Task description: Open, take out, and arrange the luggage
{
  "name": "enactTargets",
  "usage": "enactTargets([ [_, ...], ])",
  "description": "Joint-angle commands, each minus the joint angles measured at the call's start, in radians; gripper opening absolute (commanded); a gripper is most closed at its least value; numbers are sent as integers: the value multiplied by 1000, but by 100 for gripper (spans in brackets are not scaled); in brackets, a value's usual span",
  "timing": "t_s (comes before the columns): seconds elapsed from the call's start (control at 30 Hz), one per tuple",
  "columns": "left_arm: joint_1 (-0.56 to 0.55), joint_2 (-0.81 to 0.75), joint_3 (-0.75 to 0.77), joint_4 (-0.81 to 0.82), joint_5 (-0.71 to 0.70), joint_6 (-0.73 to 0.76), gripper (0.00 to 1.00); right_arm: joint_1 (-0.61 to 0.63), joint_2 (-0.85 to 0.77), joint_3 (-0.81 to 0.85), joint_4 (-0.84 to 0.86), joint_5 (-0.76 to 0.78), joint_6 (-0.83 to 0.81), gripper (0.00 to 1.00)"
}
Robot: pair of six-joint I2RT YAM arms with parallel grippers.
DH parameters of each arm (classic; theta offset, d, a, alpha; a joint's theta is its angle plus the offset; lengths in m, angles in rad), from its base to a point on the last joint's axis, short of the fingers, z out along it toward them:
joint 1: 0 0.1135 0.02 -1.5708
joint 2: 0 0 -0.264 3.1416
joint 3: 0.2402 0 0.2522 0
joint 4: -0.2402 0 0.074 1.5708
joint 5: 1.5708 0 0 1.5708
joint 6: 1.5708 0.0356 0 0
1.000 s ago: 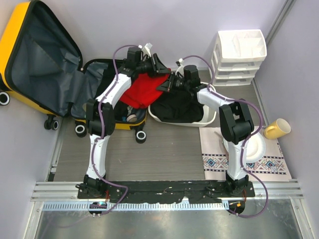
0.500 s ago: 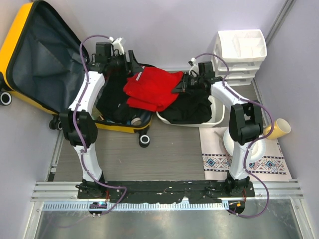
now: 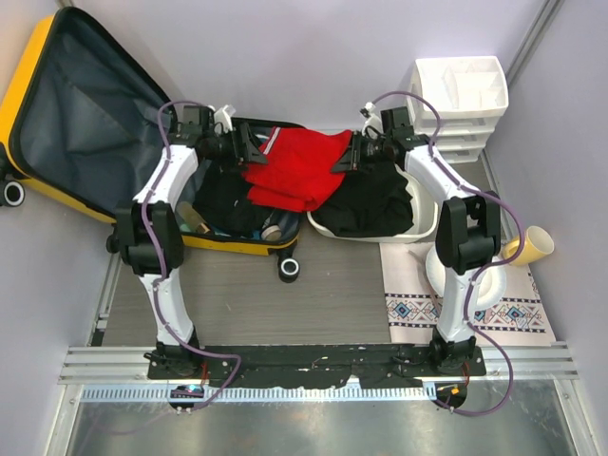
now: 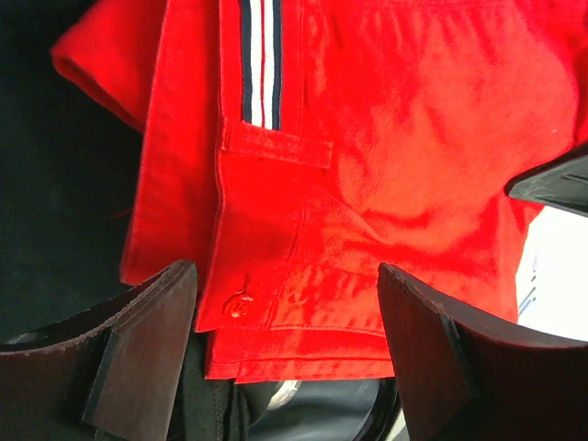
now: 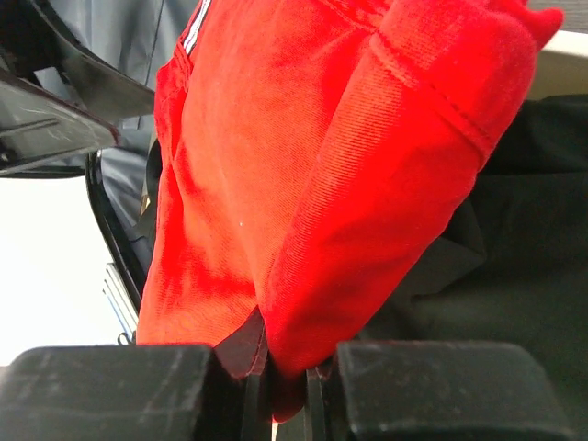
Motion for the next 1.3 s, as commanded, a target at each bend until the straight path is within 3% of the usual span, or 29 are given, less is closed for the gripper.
enactTargets([
  [0.0,-12,56,-16,19,57,-36,83,16,28,74,13,35,-34,1],
  [0.17,-35,107,9,63,122,-67,84,25,75,123,8,65,-33,1],
  [0.3,-32,92,-10,126,155,-76,67,48,69,187,58,-49,35,1],
  [0.4,-14,40,-72,204,155,-96,64,69,10,157,253,-109,174,1],
  [0.5,6,4,-102,232,129,-85,77,86,-34,148,362,-129,258,1],
  [0.67,17,-66,-103,174,96,4,83,83,-79,170,375,-158,285,1],
  [0.77,18,-88,-97,142,94,24,83,17,-109,156,318,-193,306,1],
  [0.83,18,-97,-97,134,94,37,84,-21,-138,156,173,-204,259,1],
  [1.03,4,-121,-99,151,131,27,86,-135,-172,90,-117,-198,75,1],
  [1.27,-81,-83,-79,178,185,-8,89,-172,-78,186,-424,-84,-201,1],
])
